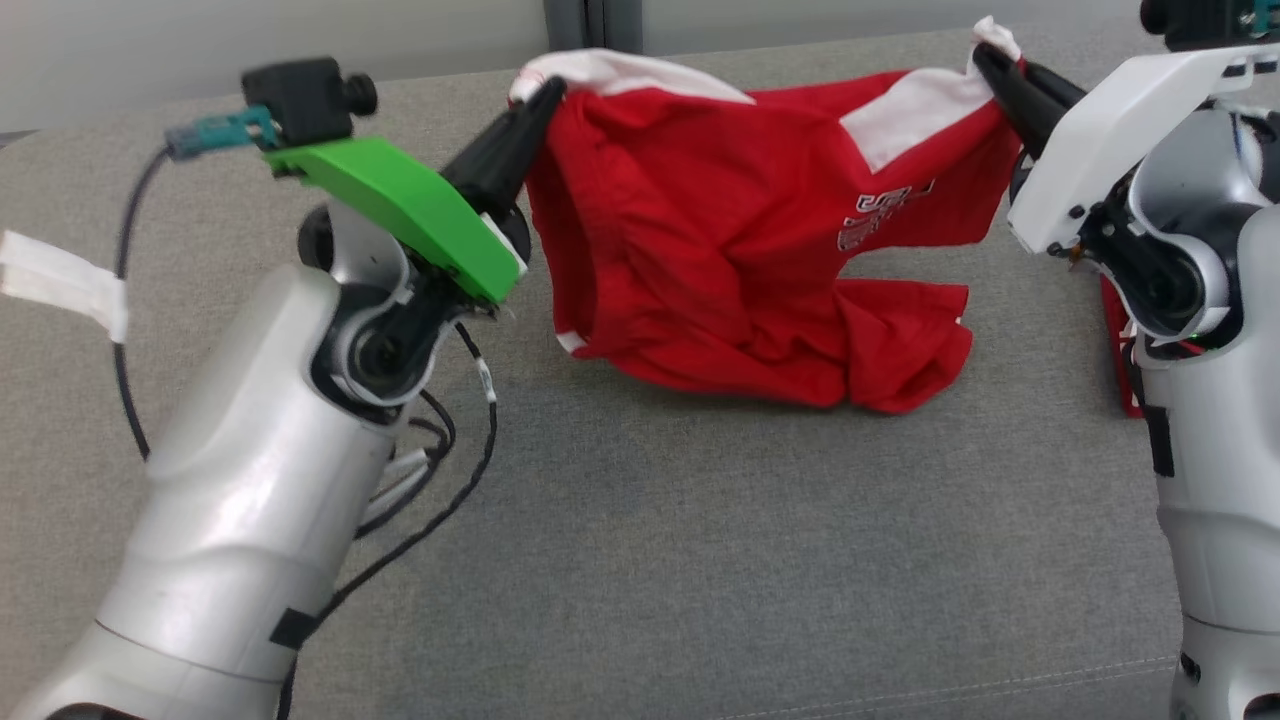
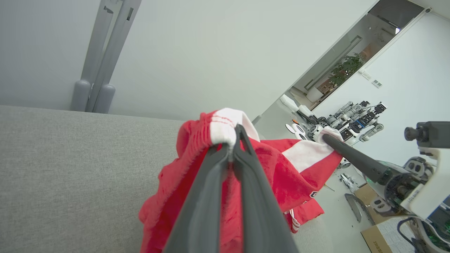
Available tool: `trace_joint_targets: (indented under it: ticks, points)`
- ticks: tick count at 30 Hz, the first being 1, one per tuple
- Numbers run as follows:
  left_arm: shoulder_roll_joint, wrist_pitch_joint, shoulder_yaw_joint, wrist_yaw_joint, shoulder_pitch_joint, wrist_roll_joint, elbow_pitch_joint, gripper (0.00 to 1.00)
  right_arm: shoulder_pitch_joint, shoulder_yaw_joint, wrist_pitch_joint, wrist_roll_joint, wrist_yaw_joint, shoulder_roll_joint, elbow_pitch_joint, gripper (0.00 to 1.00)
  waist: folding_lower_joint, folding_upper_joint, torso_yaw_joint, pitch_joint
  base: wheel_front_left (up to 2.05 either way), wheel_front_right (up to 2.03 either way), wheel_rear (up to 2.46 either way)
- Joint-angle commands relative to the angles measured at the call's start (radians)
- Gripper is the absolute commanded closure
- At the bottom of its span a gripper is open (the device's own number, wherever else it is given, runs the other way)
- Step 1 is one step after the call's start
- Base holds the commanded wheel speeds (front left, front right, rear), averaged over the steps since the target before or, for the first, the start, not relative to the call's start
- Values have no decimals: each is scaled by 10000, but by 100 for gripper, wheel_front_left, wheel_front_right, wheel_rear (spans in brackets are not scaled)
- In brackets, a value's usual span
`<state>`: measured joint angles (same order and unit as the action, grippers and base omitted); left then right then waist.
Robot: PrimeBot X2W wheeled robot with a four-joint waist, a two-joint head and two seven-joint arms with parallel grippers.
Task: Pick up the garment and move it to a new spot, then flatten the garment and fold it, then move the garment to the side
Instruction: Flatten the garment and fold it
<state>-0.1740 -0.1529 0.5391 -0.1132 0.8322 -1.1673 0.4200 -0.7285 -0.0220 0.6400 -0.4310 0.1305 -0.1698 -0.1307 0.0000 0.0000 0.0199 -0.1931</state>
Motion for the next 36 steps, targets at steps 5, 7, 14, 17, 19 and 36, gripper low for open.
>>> trace_joint_targets:
  ticks: [5, 7, 14, 17, 19, 36]
  points:
    - [-470, -1023, -638, 530, 1047, -743, -1167, 100, -917, -30, -170, -611, 5, -249, 1064, 100, 0, 0, 264, -15, 0, 0, 0]
    - [-576, -1176, -905, 735, 1400, -955, -1460, 100, -1384, 0, -325, -694, 5, -257, 1287, 100, 0, 0, 384, -206, 0, 0, 0]
    - [-387, 85, -2109, 1076, 2820, -857, -1313, 100, -3378, 72, -2058, 191, 5, 8, -68, 100, 0, 0, 880, -1462, 0, 0, 0]
    - [-213, 1176, -2366, 676, 3388, -409, -751, 100, -4250, -46, -3496, 800, 3, 247, -1302, 100, 0, 0, 1038, -1852, 0, 0, 0]
    - [-30, 2017, -2491, 336, 3836, -179, -399, 100, -4862, -35, -4923, 1226, 3, 431, -1952, 100, 0, 0, 1094, -1982, 0, 0, 0]
    - [-738, 3479, 55, -176, 322, -1191, -1053, 100, -2787, -4327, -6556, -527, 0, -1688, -3166, 100, 0, 0, 483, -1141, 0, 0, 0]
